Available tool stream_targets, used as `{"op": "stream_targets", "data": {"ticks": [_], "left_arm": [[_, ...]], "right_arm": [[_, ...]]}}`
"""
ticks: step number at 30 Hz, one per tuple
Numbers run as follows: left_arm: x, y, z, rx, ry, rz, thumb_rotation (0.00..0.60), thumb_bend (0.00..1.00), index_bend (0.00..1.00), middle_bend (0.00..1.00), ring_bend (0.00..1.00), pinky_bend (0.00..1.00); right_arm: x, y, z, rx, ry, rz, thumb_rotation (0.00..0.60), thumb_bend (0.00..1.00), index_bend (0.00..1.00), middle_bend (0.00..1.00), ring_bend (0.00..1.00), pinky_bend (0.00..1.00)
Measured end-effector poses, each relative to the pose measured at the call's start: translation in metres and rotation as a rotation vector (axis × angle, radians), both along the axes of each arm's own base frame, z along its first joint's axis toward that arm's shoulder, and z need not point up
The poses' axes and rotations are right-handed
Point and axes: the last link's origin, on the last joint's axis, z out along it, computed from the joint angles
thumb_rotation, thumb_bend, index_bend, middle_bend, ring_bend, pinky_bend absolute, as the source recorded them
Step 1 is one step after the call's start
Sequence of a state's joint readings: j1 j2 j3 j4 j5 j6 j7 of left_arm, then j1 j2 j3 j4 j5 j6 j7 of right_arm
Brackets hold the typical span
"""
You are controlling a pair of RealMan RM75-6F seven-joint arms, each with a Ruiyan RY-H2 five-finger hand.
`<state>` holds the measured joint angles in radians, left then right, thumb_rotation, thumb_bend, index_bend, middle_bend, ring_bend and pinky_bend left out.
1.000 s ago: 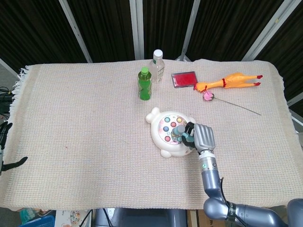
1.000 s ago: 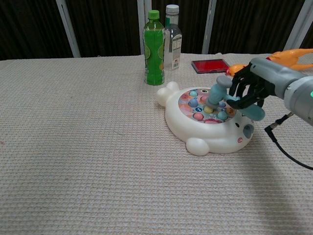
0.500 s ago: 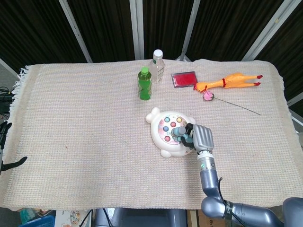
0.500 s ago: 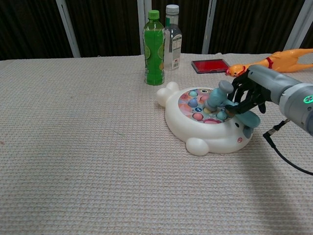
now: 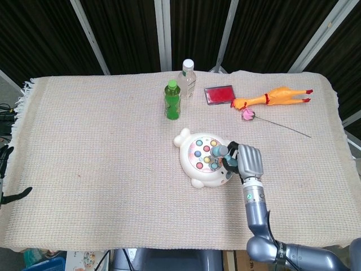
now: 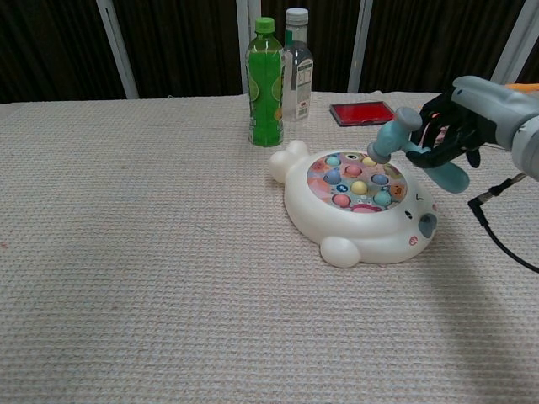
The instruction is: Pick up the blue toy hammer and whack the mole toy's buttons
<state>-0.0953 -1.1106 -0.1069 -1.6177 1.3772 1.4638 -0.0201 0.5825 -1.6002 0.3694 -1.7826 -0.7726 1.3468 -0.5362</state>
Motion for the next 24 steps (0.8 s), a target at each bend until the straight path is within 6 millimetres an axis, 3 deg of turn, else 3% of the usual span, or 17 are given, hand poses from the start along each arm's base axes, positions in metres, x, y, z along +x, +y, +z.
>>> {"op": "stream_targets", "data": {"ticks": [5, 12, 24], "left_arm": [[0.001, 0.000, 0.000, 0.002, 0.001, -0.001, 0.600, 0.00, 0.00, 0.00, 0.00, 0.00], [0.002, -0.001, -0.001, 0.001, 0.006, -0.003, 0.600, 0.00, 0.00, 0.00, 0.00, 0.00], [0.003, -0.003, -0.003, -0.002, 0.005, -0.002, 0.600, 0.00, 0.00, 0.00, 0.00, 0.00]], "right_arm": [[-0.017, 0.004, 0.015, -0.023, 0.017, -0.024, 0.600, 0.66, 0.97, 0.76, 0.64, 0.72], [-0.059, 0.017, 0.030, -0.035, 0.056, -0.078, 0.600, 0.66, 0.97, 0.76, 0.64, 0.72], [-0.123, 0.033, 0.024, -0.007, 0.145, -0.149, 0.600, 0.66, 0.96, 0.76, 0.63, 0.72]]}}
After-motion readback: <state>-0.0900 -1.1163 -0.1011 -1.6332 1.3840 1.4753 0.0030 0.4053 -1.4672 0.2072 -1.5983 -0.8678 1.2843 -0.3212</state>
